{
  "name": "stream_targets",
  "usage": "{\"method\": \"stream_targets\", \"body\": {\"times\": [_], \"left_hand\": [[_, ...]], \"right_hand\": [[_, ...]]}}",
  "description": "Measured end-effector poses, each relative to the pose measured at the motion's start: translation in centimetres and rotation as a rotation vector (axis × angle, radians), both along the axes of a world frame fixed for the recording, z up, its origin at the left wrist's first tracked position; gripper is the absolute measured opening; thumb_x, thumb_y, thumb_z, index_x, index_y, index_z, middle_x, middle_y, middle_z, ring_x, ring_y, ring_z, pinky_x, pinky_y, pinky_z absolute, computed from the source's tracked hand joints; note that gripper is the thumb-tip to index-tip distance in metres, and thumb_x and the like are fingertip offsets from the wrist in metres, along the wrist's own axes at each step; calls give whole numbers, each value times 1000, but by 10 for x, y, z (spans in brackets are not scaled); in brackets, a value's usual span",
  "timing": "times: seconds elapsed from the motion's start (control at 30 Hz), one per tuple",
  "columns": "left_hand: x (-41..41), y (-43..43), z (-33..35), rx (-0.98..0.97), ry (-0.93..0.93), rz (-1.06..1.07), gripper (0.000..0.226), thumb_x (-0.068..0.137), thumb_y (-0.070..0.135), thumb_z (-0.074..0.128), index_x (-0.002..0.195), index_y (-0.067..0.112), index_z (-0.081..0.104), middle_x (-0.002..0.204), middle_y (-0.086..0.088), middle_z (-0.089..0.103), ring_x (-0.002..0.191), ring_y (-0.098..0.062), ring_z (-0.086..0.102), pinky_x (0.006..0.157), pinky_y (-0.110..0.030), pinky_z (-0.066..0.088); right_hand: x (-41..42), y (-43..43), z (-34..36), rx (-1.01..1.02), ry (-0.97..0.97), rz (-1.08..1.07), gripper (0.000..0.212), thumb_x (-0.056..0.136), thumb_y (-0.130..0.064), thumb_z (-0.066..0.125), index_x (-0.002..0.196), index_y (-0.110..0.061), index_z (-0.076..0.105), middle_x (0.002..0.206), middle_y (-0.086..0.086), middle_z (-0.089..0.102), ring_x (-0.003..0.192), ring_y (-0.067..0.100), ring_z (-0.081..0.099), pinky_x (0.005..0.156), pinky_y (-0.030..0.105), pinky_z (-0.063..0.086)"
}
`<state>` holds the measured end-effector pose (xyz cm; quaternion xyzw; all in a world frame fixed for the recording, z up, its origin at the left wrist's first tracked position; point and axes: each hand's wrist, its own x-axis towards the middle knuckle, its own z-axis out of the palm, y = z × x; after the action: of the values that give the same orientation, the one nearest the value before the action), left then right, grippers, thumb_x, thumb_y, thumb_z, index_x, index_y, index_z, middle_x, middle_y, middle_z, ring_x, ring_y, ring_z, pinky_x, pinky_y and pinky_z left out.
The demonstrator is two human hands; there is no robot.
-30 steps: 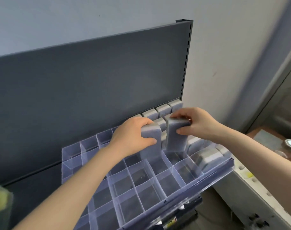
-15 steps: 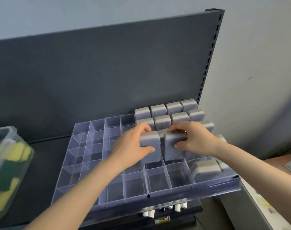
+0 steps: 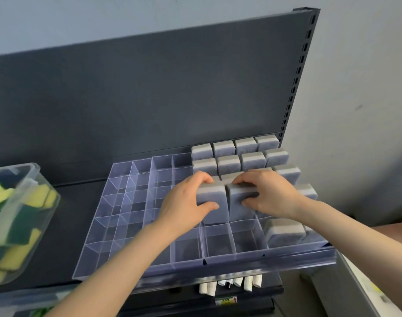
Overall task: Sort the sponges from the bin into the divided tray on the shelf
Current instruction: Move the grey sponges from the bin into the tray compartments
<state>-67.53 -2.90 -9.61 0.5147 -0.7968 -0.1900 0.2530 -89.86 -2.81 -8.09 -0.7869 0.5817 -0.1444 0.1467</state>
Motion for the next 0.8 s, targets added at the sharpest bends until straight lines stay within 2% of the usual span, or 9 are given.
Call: {"method": "stream_targets", "body": {"times": [0.17,0.3,0.43,0.6,0.8], "left_hand": [[2,-5,-1,10,-31,17,41,75,38,74,100,44,42,105,30,48,94,-1,46,73,-24,38],[2,-2,-11,8,-109,-26,38,76,39,73,107,40,52,113,26,53,103,-2,49,68,-16,33],[4,-2,-16,-136,-118,-24,37,79,34,72,114,25,65,112,15,58,104,-4,48,77,-16,33],[-1,2,-25,-76,-242,-110,38,87,29,65,123,18,62,111,9,57,109,-12,46,83,-21,37],[0,4,-28,-69,-234,-83,38,89,29,63,125,18,61,111,8,57,109,-12,47,83,-22,37]], "right_hand": [[1,2,0,3,44,6,50,73,-19,65,121,-29,58,120,-11,63,108,14,57,86,23,45],[0,3,-1,21,50,10,50,74,-21,65,123,-29,57,120,-11,62,108,13,56,85,23,45],[2,3,-3,18,81,12,50,75,-26,65,124,-29,57,120,-9,61,108,14,55,82,22,42],[11,4,-9,64,189,50,42,72,-23,62,113,-31,62,112,-9,66,104,18,57,82,33,50],[11,4,-11,53,193,51,41,73,-23,61,113,-29,62,112,-8,66,105,19,58,81,33,51]]}}
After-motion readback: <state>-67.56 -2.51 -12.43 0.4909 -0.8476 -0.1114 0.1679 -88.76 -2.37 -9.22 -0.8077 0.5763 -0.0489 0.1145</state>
